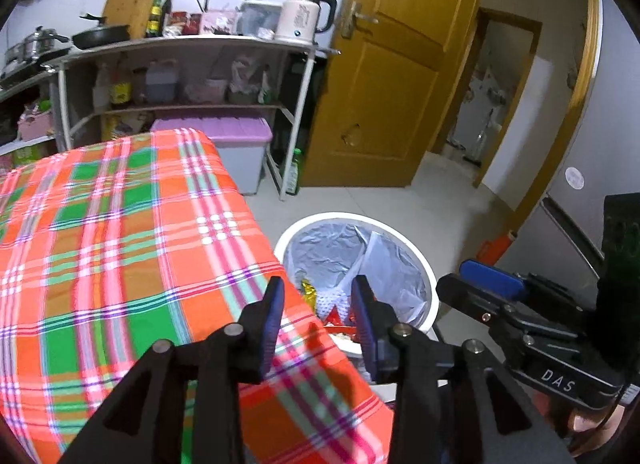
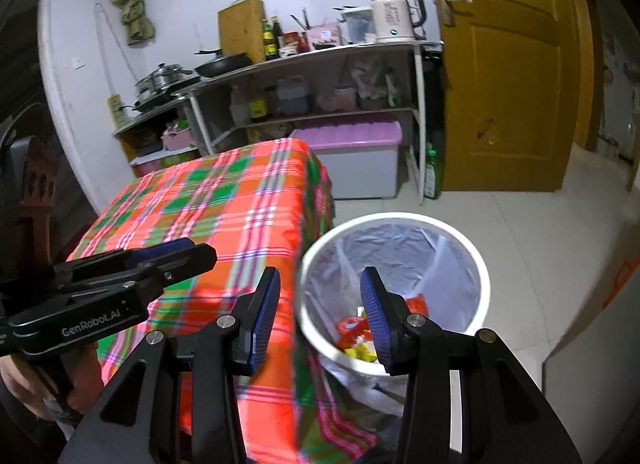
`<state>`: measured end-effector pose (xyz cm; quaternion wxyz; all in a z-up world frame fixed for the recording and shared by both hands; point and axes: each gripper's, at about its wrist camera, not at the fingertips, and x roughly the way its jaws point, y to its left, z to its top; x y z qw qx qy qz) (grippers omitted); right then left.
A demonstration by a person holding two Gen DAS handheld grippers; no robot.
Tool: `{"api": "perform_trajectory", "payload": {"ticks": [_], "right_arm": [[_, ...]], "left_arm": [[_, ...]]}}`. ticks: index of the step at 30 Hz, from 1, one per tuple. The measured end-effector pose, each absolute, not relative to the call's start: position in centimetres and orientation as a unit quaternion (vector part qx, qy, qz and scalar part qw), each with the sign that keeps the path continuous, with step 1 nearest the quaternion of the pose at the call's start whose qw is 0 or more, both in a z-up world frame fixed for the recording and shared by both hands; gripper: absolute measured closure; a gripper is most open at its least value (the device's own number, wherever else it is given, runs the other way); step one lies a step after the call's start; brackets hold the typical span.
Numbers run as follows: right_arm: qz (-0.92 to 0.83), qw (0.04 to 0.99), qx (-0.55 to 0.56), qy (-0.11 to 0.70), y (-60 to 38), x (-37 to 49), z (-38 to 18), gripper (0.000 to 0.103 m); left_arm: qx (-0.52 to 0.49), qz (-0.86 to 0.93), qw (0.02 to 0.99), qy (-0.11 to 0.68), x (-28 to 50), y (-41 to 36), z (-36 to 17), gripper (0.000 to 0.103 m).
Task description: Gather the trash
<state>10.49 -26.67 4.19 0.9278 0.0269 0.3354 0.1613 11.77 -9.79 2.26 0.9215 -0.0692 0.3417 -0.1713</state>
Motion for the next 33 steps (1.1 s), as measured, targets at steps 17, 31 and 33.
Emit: {"api": "perform_trajectory", "payload": {"ticks": [17, 31, 33], "right_arm": [[0.197, 0.932, 0.007, 0.305, -22.5, 4.8, 6.2, 0.060], [0.205, 0.934, 0.003, 0.292, -22.3, 2.0, 6.5, 0.060], [0.204, 0.935, 0.002, 0.291, -22.4, 1.7, 6.5, 0.060]], "left_arm": [[-0.070, -0.120, 0.942, 0.304, 5.4, -5.0, 4.0, 0.057], [-0.060, -0.092, 0.950, 0.293, 1.7, -4.4, 3.8, 0.056], [-0.058, -0.091, 0.951, 0.291, 1.5, -4.5, 3.9, 0.056]]}}
